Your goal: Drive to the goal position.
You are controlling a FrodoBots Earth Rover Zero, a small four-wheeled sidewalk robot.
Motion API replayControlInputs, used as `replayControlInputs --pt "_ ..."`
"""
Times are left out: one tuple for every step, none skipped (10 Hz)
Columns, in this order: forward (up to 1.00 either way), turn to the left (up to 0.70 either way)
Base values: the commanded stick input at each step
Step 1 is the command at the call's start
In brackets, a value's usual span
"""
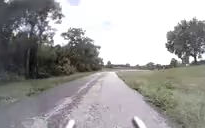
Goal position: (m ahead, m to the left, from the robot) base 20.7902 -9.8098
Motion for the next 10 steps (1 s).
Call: replayControlInputs --pt "0.70 0.00" --pt "0.70 0.00" --pt "0.70 0.00" --pt "0.70 0.00" --pt "0.70 0.00" --pt "0.70 0.00" --pt "0.70 0.00" --pt "0.70 0.00" --pt "0.70 0.00" --pt "0.70 0.00"
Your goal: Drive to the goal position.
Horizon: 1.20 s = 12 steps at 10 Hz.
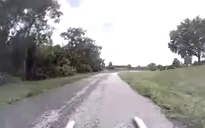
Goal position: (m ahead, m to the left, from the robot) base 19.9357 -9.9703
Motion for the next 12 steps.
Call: replayControlInputs --pt "0.70 0.00" --pt "0.70 0.00" --pt "0.70 0.00" --pt "0.70 0.00" --pt "0.70 0.00" --pt "0.70 0.00" --pt "0.70 0.00" --pt "0.70 -0.01" --pt "0.70 -0.03" --pt "0.70 -0.05" --pt "0.70 -0.07" --pt "0.70 -0.10"
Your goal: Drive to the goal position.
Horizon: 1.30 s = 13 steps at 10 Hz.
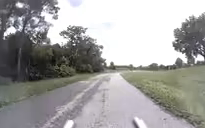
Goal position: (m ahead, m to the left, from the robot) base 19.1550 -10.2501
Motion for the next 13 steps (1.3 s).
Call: replayControlInputs --pt "0.70 -0.10" --pt "0.70 -0.07" --pt "0.70 -0.04" --pt "0.70 0.00" --pt "0.70 0.00" --pt "0.70 0.00" --pt "0.70 0.00" --pt "0.70 0.00" --pt "0.70 0.00" --pt "0.70 0.00" --pt "0.70 0.00" --pt "0.70 0.00" --pt "0.70 0.00"
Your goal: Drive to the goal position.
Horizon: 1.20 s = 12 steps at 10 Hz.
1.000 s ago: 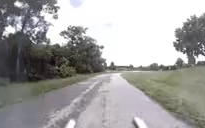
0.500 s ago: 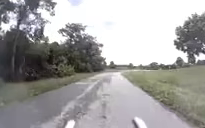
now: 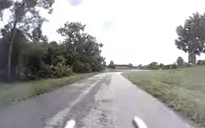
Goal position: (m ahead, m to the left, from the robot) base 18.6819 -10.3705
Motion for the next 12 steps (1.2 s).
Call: replayControlInputs --pt "0.70 0.00" --pt "0.70 0.00" --pt "0.70 0.00" --pt "0.70 -0.08" --pt "0.70 -0.19" --pt "0.70 -0.31" --pt "0.70 0.00" --pt "0.70 0.00" --pt "0.70 0.00" --pt "0.70 0.00" --pt "0.70 0.00" --pt "0.70 0.00"
